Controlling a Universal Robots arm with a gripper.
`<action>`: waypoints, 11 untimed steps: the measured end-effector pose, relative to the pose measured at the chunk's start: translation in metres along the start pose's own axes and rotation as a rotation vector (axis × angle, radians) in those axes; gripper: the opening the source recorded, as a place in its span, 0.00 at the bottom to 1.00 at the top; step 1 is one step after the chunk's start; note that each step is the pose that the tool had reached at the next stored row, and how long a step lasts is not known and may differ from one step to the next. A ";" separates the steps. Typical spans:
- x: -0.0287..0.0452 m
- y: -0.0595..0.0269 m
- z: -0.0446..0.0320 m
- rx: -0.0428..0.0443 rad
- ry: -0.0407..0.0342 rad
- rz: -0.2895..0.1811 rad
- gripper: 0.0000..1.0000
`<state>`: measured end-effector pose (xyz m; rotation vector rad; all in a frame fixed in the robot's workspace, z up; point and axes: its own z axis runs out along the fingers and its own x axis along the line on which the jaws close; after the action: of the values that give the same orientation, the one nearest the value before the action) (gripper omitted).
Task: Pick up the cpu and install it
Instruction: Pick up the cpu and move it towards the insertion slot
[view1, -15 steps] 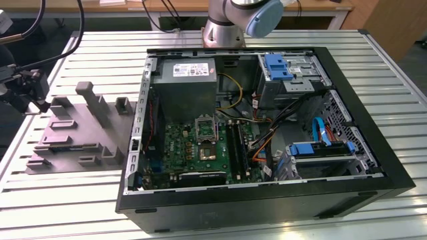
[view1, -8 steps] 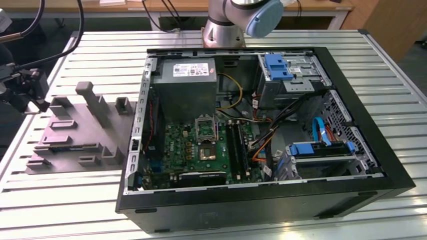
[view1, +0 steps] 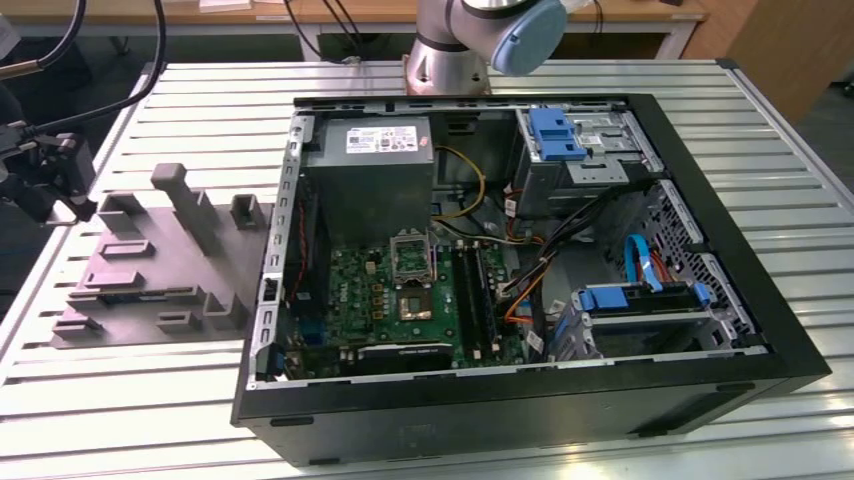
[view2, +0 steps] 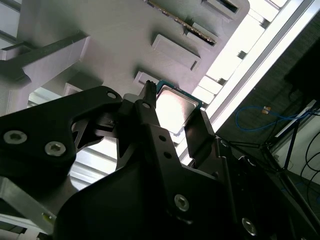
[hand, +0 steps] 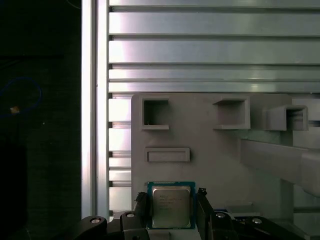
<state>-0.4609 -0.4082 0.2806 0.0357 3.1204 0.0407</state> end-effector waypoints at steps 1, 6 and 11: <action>0.0000 0.0000 0.0000 0.0000 0.0000 0.000 0.47; -0.0001 0.0000 -0.0014 0.0000 0.0000 0.000 0.47; -0.0001 0.0000 -0.0014 0.0000 0.0000 0.000 0.47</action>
<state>-0.4609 -0.4082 0.2821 0.0357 3.1204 0.0407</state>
